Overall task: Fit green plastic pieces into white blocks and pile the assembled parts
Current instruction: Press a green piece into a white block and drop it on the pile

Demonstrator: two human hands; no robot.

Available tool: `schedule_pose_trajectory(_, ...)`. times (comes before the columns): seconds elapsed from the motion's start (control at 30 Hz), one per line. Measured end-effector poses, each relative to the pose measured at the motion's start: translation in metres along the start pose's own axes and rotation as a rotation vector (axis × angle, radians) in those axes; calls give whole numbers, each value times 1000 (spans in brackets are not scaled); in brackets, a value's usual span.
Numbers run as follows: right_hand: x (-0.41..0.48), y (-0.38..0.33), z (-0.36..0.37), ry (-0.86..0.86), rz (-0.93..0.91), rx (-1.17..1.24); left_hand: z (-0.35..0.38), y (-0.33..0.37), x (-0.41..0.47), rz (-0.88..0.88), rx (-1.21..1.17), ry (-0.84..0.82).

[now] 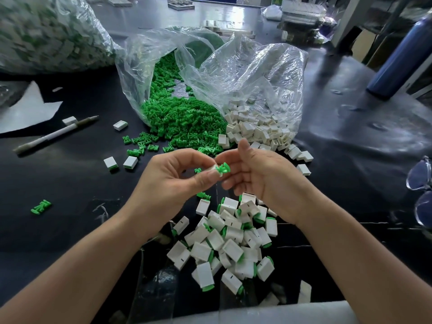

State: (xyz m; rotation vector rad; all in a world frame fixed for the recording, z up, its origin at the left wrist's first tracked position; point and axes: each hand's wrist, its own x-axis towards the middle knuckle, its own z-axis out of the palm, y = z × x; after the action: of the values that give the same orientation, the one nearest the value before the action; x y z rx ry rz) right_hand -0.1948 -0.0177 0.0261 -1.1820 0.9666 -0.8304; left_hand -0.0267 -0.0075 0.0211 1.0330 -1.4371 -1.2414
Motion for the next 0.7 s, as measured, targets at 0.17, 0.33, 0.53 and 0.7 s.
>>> schedule_pose_trajectory(0.17, -1, 2, 8, -147, 42, 122, 1, 1, 0, 2, 0, 9)
schedule_pose_trajectory(0.33, -3, 3, 12, -244, 50, 107, 2, 2, -2, -10, -73, -40)
schedule_pose_trajectory(0.53, -6, 4, 13, -196, 55, 31, 5, 0, -3, 32, -145, -116)
schedule_pose_trajectory(0.7, -10, 4, 18, -134, 12, -53, 8, -2, -4, 148, -189, -156)
